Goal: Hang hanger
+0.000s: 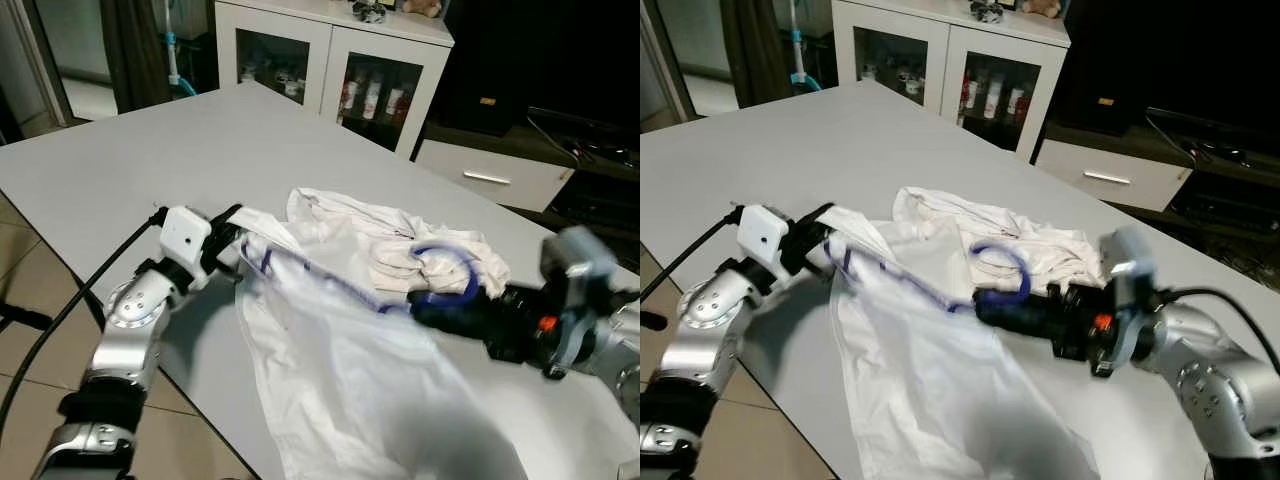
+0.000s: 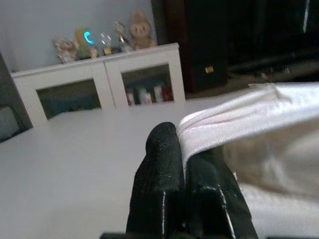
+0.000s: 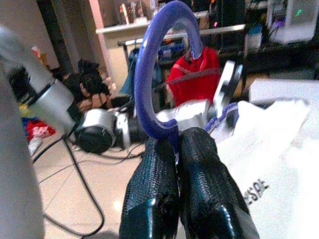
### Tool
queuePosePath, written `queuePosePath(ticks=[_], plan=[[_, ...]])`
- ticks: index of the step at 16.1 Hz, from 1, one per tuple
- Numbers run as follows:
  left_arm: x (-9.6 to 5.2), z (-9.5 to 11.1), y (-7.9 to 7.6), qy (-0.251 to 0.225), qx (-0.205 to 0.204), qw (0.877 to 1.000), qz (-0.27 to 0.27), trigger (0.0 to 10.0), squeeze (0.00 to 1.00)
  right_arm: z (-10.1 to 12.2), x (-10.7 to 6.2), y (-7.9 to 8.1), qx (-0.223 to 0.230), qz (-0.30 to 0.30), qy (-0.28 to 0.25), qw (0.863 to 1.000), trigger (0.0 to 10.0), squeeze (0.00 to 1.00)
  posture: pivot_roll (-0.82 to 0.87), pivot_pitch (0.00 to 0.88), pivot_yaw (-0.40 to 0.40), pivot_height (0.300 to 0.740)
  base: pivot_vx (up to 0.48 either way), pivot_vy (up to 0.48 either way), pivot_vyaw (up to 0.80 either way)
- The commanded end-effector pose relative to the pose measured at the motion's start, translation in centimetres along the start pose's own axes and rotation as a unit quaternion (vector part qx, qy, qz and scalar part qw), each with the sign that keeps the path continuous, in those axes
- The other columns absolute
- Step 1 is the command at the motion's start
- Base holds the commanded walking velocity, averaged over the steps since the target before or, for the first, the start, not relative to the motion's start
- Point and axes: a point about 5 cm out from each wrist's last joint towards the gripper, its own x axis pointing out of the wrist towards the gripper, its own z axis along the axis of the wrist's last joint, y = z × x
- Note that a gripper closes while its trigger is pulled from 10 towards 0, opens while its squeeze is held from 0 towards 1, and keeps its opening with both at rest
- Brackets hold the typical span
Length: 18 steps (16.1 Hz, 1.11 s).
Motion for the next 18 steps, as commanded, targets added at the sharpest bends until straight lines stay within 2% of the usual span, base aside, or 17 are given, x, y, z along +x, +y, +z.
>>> queuePosePath(ticks=[1,2,3,4,7,8,9,11,12,14,16,18], plan=[[1.0,2.5,1.4,-0.050,0.016,0.998,0.029,0.0,0.00,-0.1,-0.3,0.3,-0.001,0.008,0.012,1.000,0.0,0.00,0.10,0.010,-0.114,0.740,0.000,0.000,0.00],[1.1,3.1,2.1,-0.062,0.026,0.997,0.039,0.0,0.00,0.1,-0.3,0.5,-0.002,0.013,0.005,1.000,0.0,0.00,0.10,0.009,-0.112,0.740,0.000,0.000,0.00],[1.1,2.8,2.6,-0.052,0.037,0.997,0.043,0.2,0.00,0.9,0.3,0.8,-0.012,0.031,-0.004,0.999,0.0,0.00,0.10,0.008,-0.110,0.740,0.000,0.000,0.00],[1.1,2.7,2.6,-0.049,0.039,0.997,0.043,0.2,0.00,1.0,0.5,1.0,-0.015,0.038,-0.005,0.999,0.0,0.00,0.10,0.007,-0.112,0.740,0.000,0.000,0.00],[2.5,4.1,2.2,-0.086,0.031,0.995,0.044,0.0,0.00,0.1,1.2,1.7,-0.007,0.066,0.022,0.998,0.0,0.00,0.10,0.007,-0.115,0.740,0.000,0.000,0.00],[3.0,4.8,2.3,-0.100,0.039,0.993,0.048,0.0,0.00,-0.2,1.2,2.0,0.002,0.073,0.023,0.997,0.0,0.00,0.11,0.005,-0.116,0.740,0.000,0.000,0.00],[3.3,4.5,2.1,-0.090,0.057,0.994,0.036,0.0,0.00,0.0,1.4,2.2,0.004,0.081,0.015,0.997,0.0,0.00,0.10,0.003,-0.113,0.740,0.000,0.000,0.00],[3.2,2.6,1.2,-0.054,0.065,0.996,0.012,0.0,0.00,0.9,1.8,2.2,-0.002,0.084,-0.012,0.996,0.0,0.00,0.10,0.001,-0.110,0.740,0.000,0.000,0.00],[3.1,1.7,0.2,-0.041,0.066,0.997,-0.003,0.0,0.00,1.3,2.1,1.7,-0.008,0.068,-0.033,0.997,0.0,0.00,0.10,0.002,-0.106,0.740,0.000,0.000,0.00],[3.3,0.8,-1.8,-0.038,0.045,0.998,-0.027,0.0,0.00,1.4,2.3,0.0,-0.025,0.002,-0.046,0.999,0.0,0.00,0.10,0.002,-0.101,0.740,0.000,0.000,0.00],[3.3,0.2,-3.5,-0.040,0.032,0.998,-0.048,0.0,0.00,1.2,2.3,0.5,-0.018,0.019,-0.048,0.999,0.0,0.00,0.09,0.004,-0.093,0.740,0.000,0.000,0.00],[3.7,0.1,-4.2,-0.045,0.004,0.998,-0.042,0.0,0.00,0.9,2.7,0.7,-0.012,0.023,-0.048,0.999,0.0,0.00,0.09,0.003,-0.085,0.740,0.000,0.000,0.00]])
